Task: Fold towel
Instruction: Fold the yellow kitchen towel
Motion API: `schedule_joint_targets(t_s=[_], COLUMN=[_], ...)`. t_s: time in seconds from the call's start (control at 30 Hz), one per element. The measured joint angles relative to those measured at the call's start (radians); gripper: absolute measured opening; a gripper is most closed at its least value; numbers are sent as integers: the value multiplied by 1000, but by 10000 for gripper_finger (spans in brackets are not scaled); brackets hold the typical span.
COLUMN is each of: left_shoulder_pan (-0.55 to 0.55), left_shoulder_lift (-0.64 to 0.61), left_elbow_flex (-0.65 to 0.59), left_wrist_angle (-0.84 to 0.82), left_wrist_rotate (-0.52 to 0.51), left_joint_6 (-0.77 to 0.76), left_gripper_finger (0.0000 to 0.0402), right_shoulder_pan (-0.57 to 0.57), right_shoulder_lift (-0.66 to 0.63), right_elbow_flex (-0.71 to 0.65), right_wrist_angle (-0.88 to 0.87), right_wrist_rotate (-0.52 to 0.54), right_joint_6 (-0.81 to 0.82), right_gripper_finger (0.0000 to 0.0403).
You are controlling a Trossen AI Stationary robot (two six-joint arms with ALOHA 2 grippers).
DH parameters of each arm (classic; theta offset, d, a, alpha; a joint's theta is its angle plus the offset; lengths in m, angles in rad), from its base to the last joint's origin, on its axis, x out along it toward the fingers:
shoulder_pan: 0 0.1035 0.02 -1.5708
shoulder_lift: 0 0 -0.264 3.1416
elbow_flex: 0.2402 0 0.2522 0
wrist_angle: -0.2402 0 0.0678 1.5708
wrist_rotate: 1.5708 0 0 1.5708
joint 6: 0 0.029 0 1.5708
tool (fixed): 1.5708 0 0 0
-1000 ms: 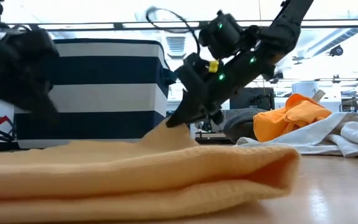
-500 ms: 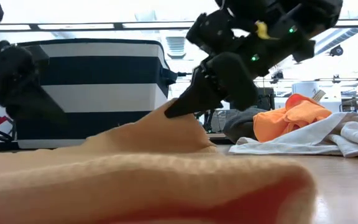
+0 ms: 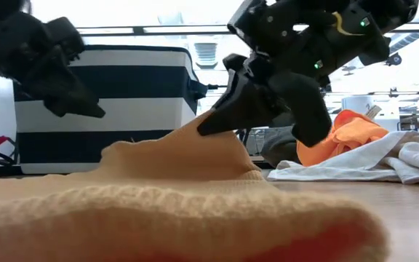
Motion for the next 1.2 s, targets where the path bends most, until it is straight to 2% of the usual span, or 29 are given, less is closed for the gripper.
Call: schedule_joint_targets(t_s=[0.13,0.27,0.47,0.57,0.7,1.0,1.2], left_shoulder_pan=[101,150,180,209,227,219,221], left_shoulder_lift=[82,167,222,222,216,255,377], left_elbow_flex=[60,152,284,298,297,268,253], left_wrist_angle=[-2,-27,-387,-458,-462,-445,-275], left_wrist_rotate=[131,203,232,244,286,277,219], left_joint_6=[87,222,239,242,276,353,433], left_gripper_finger=[212,212,216,222,235,286,321], right_shoulder_pan=[17,19,40,50,53,52,52], right_shoulder_lift=[8,11,15,15,15,15,15], right_elbow_flex=[2,10,10,10,10,11,11], right_wrist_angle=[-3,-56,-104,-109,-108,-108,-111], right_wrist_rotate=[-6,0,72,75,73,74,73], right_joint_6=[-100,-182,-253,-299,-263,-220,-235], right_gripper_finger=[7,7,7,7,8,8,8])
